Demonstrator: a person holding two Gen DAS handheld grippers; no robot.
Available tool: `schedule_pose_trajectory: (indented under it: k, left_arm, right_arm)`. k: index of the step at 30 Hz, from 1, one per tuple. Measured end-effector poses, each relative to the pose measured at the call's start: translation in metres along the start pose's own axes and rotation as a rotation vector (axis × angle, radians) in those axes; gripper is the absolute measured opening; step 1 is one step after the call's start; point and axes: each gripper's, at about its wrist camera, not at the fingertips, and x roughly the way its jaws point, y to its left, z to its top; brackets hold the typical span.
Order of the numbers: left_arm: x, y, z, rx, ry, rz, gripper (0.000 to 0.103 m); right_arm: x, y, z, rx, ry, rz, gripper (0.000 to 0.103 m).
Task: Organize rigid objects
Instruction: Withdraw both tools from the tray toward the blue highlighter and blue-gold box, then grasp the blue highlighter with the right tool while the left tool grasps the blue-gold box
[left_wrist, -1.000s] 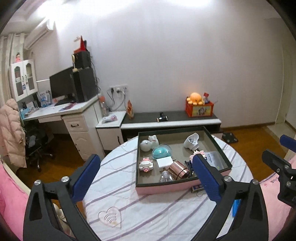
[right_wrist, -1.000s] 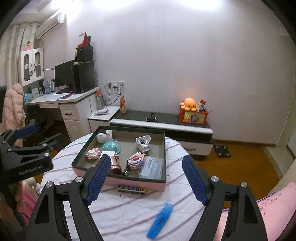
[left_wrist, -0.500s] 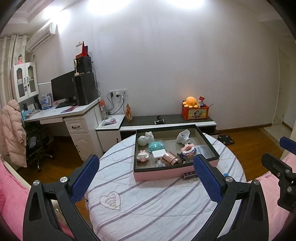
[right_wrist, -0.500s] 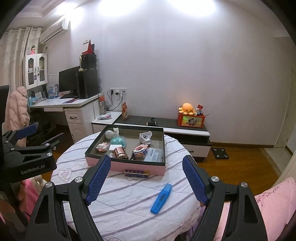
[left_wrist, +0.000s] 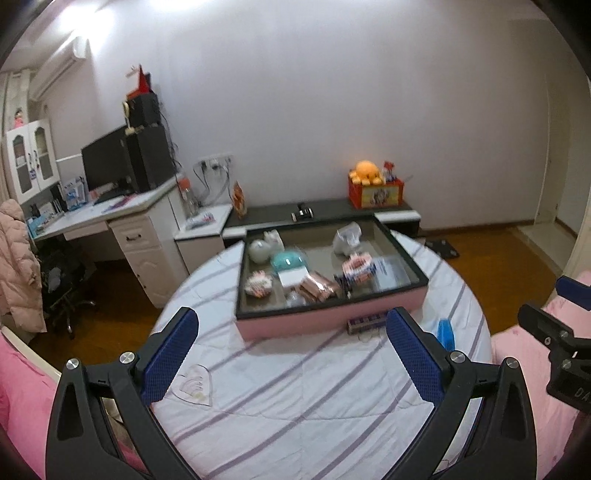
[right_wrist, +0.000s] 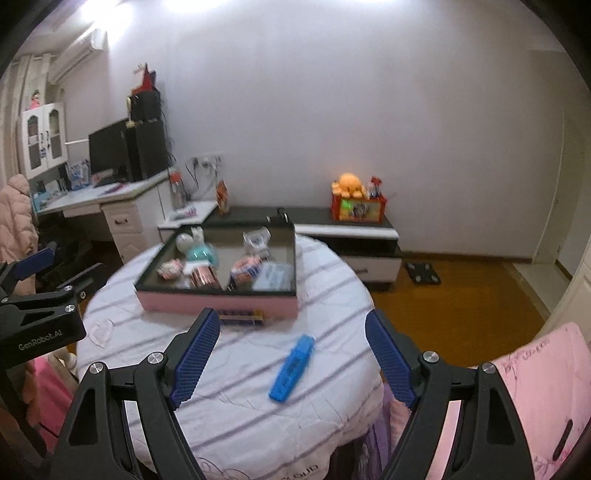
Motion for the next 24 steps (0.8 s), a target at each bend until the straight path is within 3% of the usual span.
schedule_pose_trajectory:
  k: [10,20,22,24]
  left_arm:
    - [0.073,-0.034,-0.029,0.049,0.2,-0.06,0.103]
    - [0.134,-0.039,-0.038,0.057,0.328,-0.045,0.103]
    - [0.144,-0.04,-0.039,0.054,0.352,-0.059,0.103]
    - [0.154,-0.045,-0.039,0.056,0.368,-0.072,0.103]
  right_arm:
    - [0.064,-0.017,-0.029,0.027,0.216,-0.03,0.082]
    - [0.144,-0.025,-0.044,0.119,0.387,0.053,0.082]
    - [0.158,-0.024,-0.046,0.125,0.408,0.069,0.078]
    - [0.17,-0.023,-0.047,0.106,0.426,0.042,0.05]
